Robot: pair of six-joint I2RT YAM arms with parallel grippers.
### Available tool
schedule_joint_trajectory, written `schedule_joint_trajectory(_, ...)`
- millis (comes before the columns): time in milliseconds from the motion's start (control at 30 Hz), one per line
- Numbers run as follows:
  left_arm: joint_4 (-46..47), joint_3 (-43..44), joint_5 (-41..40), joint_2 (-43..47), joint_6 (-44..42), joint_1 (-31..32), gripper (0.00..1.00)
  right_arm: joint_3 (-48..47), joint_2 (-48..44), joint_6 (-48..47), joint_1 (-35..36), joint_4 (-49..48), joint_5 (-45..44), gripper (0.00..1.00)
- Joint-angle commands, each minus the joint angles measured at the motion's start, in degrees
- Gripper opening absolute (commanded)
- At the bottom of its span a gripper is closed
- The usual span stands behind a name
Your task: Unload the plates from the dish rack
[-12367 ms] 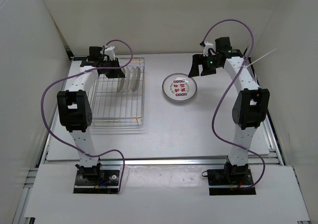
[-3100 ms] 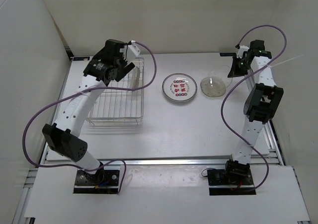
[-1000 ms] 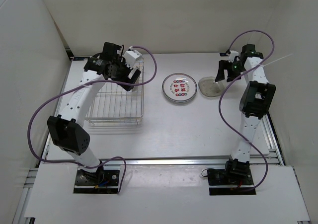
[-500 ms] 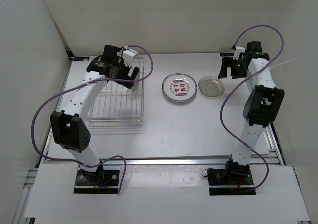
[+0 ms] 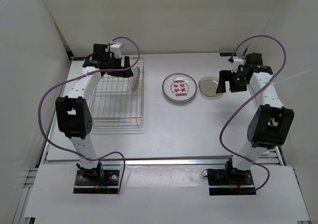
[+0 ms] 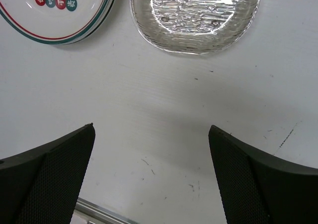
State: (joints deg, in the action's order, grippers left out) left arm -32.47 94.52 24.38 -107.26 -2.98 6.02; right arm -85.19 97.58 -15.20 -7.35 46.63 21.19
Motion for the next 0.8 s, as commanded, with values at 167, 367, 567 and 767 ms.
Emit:
schedule_joint_trajectory(167,7.86,2.07,7.08,-5.57,4.57,-0.22,0.81,0.20,-3.54,-0.18,1.29,-1.19,1.57,0.98)
schedule_joint_trajectory(367,7.86,2.07,7.08,-6.91,4.57,0.31,0.68,0.20,-3.54,-0.18,1.29,-1.19,2.10,0.98)
schedule_joint_trajectory(567,7.86,2.60,6.56,-6.91,4.57,0.83,0.41,0.20,-3.54,-0.18,1.29,-1.19,2.63,0.96)
schedule_joint_trajectory(767,7.86,2.60,6.56,-7.52,5.09,1.44,0.20,0.72,-3.01,-0.18,1.29,-1.19,2.63,0.96)
